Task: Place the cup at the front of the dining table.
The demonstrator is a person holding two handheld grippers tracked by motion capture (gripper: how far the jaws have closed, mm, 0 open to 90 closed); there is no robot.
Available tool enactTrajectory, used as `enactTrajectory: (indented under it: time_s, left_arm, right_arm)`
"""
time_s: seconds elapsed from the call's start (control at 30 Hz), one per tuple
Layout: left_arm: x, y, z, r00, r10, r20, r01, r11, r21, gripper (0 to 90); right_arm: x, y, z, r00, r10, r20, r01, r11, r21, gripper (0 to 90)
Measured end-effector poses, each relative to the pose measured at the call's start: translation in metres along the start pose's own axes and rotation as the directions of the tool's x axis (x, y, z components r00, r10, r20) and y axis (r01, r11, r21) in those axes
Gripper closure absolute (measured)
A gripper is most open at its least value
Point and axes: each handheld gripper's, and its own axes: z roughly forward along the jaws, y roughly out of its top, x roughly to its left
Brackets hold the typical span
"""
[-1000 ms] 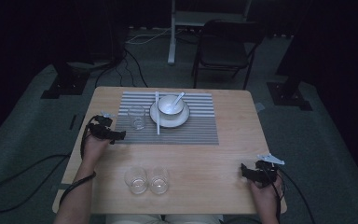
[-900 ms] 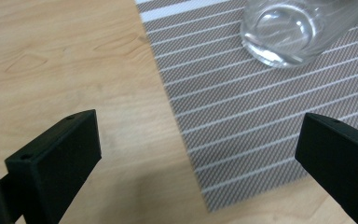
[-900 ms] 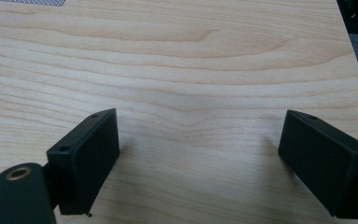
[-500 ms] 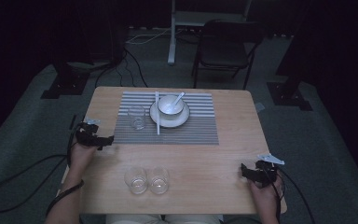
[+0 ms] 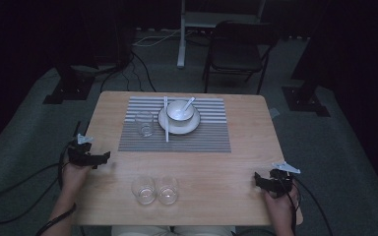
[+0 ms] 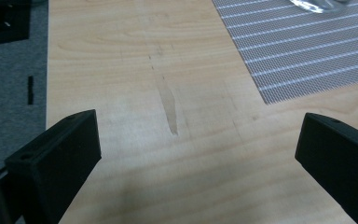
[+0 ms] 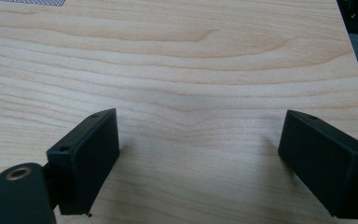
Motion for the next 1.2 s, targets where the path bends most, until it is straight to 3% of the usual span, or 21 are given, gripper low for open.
enactTrajectory:
  time_s: [0.3, 0.47, 0.6, 0.77, 1.2]
  left_arm:
    - [-0.003, -0.025, -0.013, 0.9999, 0.002, 0.015, -0.001, 0.9996, -0.030, 0.2]
    - [-0.003, -0.042, -0.020, 0.9997, 0.025, 0.008, -0.025, 0.9996, -0.014, 0.2]
    - [-0.003, -0.054, -0.028, 0.9995, 0.009, 0.029, -0.008, 0.9995, -0.031, 0.2]
    - [-0.005, -0.069, -0.034, 0.9993, 0.017, 0.035, -0.016, 0.9996, -0.022, 0.2]
    - [-0.008, -0.088, -0.065, 0.9993, 0.024, 0.031, -0.021, 0.9976, -0.066, 0.2]
  right_arm:
    - [0.000, 0.000, 0.000, 1.0000, 0.000, 0.000, 0.000, 1.000, 0.000, 11.7]
    - [0.000, 0.000, 0.000, 1.0000, 0.002, 0.001, -0.002, 1.000, 0.001, 11.7]
    - [0.000, 0.000, 0.000, 1.0000, 0.002, 0.001, -0.002, 1.000, 0.001, 11.7]
    - [0.000, 0.000, 0.000, 1.0000, 0.002, 0.001, -0.002, 1.000, 0.001, 11.7]
    - [0.000, 0.000, 0.000, 1.0000, 0.003, 0.002, -0.003, 1.000, 0.000, 11.7]
